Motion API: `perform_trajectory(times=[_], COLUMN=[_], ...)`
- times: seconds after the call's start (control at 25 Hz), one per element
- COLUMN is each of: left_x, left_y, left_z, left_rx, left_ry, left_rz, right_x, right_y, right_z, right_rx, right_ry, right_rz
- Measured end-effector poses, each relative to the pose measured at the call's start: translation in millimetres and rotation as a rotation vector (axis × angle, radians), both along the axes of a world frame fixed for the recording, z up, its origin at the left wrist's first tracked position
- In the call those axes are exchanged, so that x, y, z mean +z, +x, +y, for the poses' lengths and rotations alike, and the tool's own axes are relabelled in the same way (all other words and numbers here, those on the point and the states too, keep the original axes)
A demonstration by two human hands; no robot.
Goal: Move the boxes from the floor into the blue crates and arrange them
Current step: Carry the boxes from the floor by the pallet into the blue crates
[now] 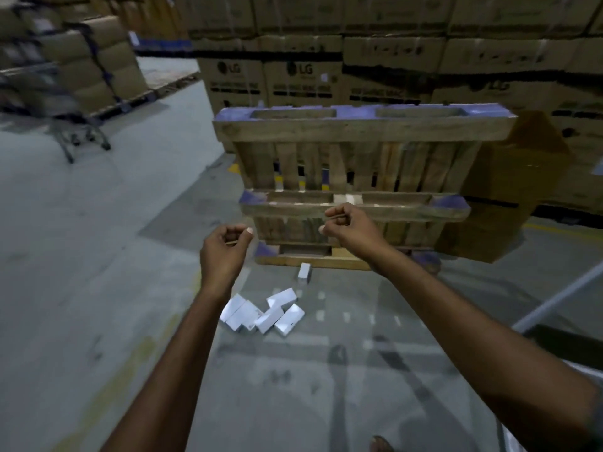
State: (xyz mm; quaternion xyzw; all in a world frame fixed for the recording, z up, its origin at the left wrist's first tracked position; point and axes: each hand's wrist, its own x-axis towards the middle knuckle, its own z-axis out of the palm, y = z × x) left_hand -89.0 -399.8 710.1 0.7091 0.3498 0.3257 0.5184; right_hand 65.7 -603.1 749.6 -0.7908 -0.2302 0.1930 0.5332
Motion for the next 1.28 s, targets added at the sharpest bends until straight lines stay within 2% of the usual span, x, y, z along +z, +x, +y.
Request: perform_trajectory(times=[0.28,0.48,0.68,1.04,1.28], left_x=[-28.2,-47.2,-77.4,-145.3,-207.8], left_y=[38.1,46.9,64.7,119.6,155.7], left_z=[-13.5,-13.9,13.1,103.4,129.6], left_rx=[0.219,0.305,0.326,0.323,0.363], left_ry=[-0.08,-0.124,-0.178,-0.28,-0.391], left_rz=[0.02,0.066,0.142,0.209,0.259], right_x=[-20.0,-41.2,-79.3,-153.0,-228.8], right_y=[88.3,119.0,137.9,193.5,231.5], right_z=[24.6,54.8,100.1,170.7,214.4], right_rx=[0.162,0.219,0.254,0.162,0.176], right_ry=[-0.05,-0.064,-0.101,-0.201,-0.274], right_rz=[-0.002,0.046,0.124,0.211,0.263])
